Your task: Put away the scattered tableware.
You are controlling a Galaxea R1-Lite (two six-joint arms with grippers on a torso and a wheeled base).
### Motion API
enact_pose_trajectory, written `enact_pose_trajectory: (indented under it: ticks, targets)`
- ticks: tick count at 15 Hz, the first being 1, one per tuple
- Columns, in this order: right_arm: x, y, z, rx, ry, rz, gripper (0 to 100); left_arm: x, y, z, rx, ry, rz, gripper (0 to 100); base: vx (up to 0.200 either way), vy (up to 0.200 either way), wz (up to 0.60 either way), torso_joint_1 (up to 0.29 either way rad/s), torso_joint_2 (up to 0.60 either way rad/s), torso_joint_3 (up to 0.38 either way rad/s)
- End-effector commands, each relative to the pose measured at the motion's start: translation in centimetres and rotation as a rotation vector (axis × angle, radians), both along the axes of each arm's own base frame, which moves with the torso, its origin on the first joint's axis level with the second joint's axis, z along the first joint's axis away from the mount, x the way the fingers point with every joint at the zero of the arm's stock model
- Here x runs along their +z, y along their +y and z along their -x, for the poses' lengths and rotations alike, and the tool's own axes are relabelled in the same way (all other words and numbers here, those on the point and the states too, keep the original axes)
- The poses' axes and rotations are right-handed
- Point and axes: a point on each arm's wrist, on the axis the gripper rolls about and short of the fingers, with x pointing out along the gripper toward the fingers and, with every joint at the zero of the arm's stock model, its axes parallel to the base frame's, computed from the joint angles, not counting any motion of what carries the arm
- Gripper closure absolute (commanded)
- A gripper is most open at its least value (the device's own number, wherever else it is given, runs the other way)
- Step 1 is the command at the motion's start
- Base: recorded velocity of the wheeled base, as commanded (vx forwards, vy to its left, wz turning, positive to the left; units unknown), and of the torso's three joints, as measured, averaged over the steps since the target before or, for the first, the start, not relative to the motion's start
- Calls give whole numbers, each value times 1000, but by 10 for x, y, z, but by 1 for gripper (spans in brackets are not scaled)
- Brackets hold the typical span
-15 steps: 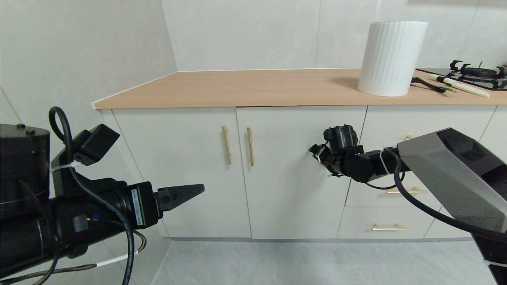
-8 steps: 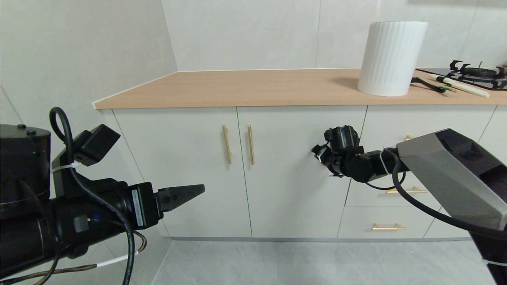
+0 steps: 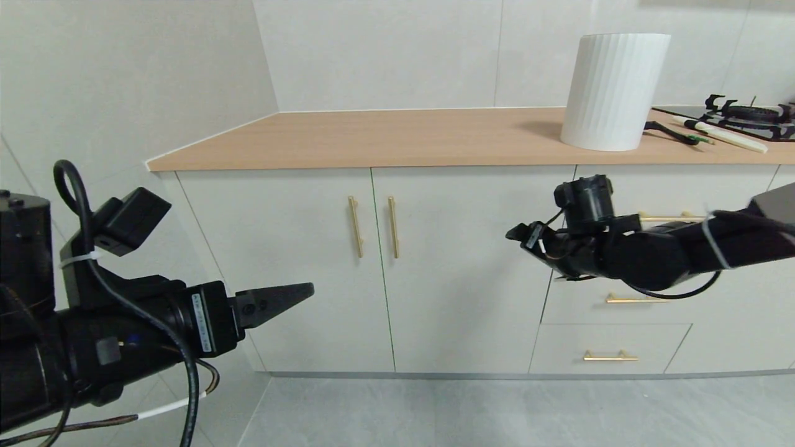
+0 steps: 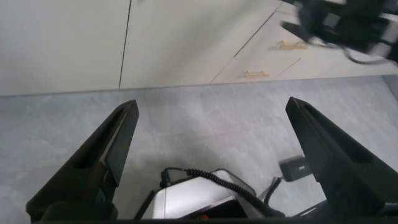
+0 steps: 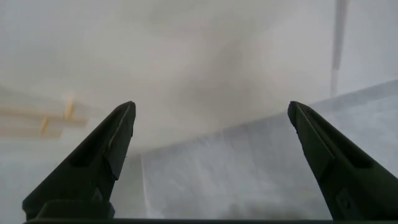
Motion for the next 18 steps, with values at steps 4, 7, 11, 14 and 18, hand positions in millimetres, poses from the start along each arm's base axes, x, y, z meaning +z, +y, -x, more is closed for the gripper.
enact_pose_trajectory:
  ticks: [4,7,11,14,18]
  targets:
    - [96,-74,175,93,-315,118,0,23,28,49,-3,-208,27,0,0,0,0,0,0,0]
    - [105,-111,245,65,-473,241,0,32,49,90,5,-337,82,0,0,0,0,0,0,0]
    - [63,-153,354,-77,-680,570,0,5,90,173,-3,-531,-16,0,0,0,0,0,0,0]
    - [35,-161,413,-219,-653,659,0,-11,100,208,98,-634,-139,0,0,0,0,0,0,0]
    - [7,-157,445,-278,-620,692,0,-25,99,226,213,-697,-196,0,0,0,0,0,0,0]
